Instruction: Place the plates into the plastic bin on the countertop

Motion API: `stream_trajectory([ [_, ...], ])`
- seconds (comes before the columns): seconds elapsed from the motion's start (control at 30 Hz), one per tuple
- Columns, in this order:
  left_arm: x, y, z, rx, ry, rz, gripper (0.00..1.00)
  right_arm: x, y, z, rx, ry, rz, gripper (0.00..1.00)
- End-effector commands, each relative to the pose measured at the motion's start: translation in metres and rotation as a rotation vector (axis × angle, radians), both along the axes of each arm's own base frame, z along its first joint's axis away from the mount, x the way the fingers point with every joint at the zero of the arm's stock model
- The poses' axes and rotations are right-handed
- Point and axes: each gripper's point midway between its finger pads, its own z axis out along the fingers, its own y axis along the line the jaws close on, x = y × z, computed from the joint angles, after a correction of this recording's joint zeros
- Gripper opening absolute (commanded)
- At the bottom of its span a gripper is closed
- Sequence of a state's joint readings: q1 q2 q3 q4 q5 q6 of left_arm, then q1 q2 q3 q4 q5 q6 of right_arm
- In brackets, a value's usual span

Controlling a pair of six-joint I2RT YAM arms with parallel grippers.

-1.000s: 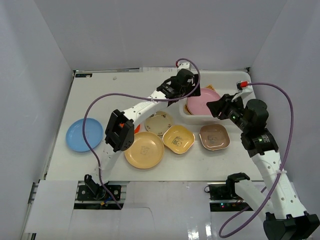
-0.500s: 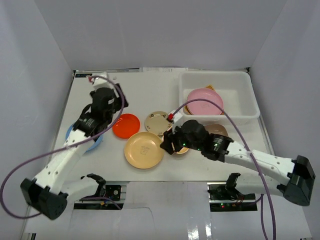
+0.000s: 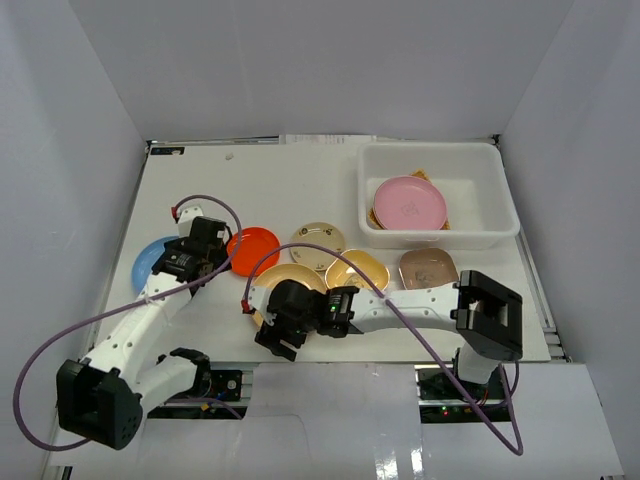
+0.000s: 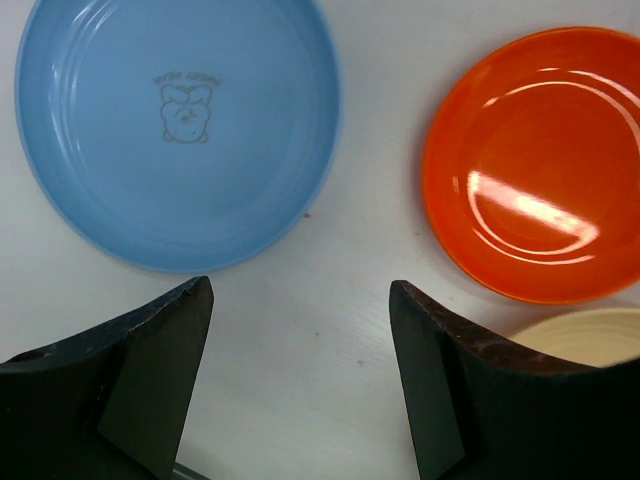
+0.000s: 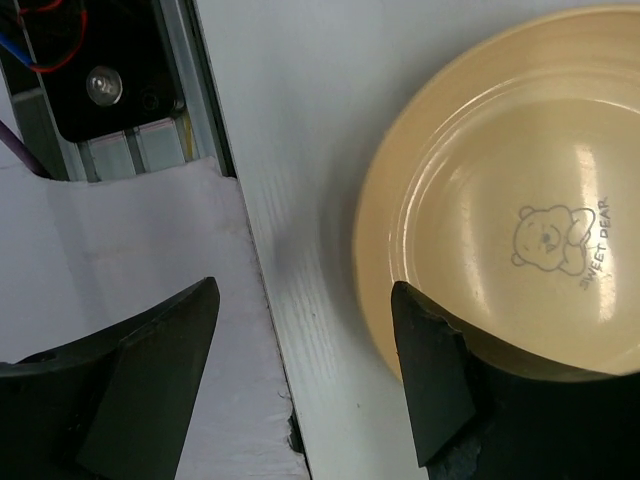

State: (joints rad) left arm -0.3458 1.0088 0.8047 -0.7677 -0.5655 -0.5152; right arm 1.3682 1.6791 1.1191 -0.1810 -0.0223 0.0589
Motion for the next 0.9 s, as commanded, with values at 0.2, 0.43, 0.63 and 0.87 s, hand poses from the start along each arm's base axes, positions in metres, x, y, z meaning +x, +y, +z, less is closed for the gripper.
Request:
stream_trajectory([
  [0.2, 0.016, 0.022, -0.028, -0.045, 0.087, 0.031, 0.82, 0.000, 0.015, -0.031, -0.080, -0.030, 0.101, 0.63],
  [0.43, 0.037, 0.031, -0.041, -0.002, 0.156, 0.059, 0.82, 0.002, 0.026, -0.041, -0.087, -0.040, 0.107, 0.43],
  [0.63, 0.050, 0.031, -0.048, -0.022, 0.175, 0.039, 0.80, -0.010, 0.032, -0.019, -0.053, -0.083, 0.132, 0.15],
  [0.87, 0.054, 0.024, -0.073, -0.049, 0.251, 0.005, 0.73, -0.019, 0.035, 0.051, 0.097, -0.132, 0.099, 0.08],
])
